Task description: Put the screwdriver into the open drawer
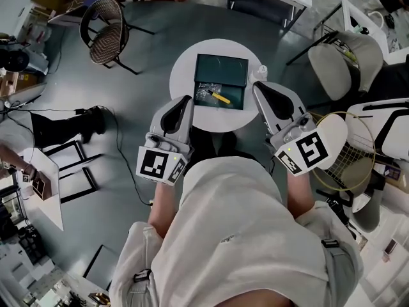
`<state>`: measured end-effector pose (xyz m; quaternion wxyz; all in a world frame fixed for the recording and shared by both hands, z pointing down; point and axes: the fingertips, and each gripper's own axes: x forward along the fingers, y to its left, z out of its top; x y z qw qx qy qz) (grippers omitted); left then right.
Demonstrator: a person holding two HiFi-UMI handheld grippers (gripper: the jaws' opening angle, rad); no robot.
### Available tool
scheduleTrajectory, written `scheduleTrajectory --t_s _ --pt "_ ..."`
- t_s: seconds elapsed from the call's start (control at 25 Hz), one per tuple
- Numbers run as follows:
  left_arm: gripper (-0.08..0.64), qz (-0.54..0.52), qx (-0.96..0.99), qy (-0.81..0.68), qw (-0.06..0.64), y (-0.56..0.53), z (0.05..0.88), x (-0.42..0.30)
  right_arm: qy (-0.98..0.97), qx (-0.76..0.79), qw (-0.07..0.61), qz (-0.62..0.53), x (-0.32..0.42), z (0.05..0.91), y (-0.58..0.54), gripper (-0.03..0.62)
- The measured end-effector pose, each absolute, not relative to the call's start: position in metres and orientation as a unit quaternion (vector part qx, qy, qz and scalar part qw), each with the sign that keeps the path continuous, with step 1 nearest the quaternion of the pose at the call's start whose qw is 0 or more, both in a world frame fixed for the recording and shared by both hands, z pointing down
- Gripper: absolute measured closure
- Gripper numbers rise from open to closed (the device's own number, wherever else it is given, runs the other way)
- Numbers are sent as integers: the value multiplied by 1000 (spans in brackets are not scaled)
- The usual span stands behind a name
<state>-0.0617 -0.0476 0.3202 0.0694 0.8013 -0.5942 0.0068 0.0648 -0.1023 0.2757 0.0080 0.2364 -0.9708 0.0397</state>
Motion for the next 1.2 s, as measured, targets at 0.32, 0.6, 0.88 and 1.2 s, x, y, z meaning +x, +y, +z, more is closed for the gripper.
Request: scheduleTrajectory --t_s 0.32,0.6,0.88,1.2 --pt "545 4 792 -606 68 -44 322 -75 -974 224 -14 36 67 282 -102 586" --pt "543 -2 782 -619 69 -45 321 -90 -973 228 -3 43 70 290 -109 588" --pt "544 -4 780 -621 71 -47 323 -93 -973 225 6 44 66 295 -109 588" --pt "544 -4 778 -624 74 -47 326 -98 -975 218 11 49 60 299 -109 588"
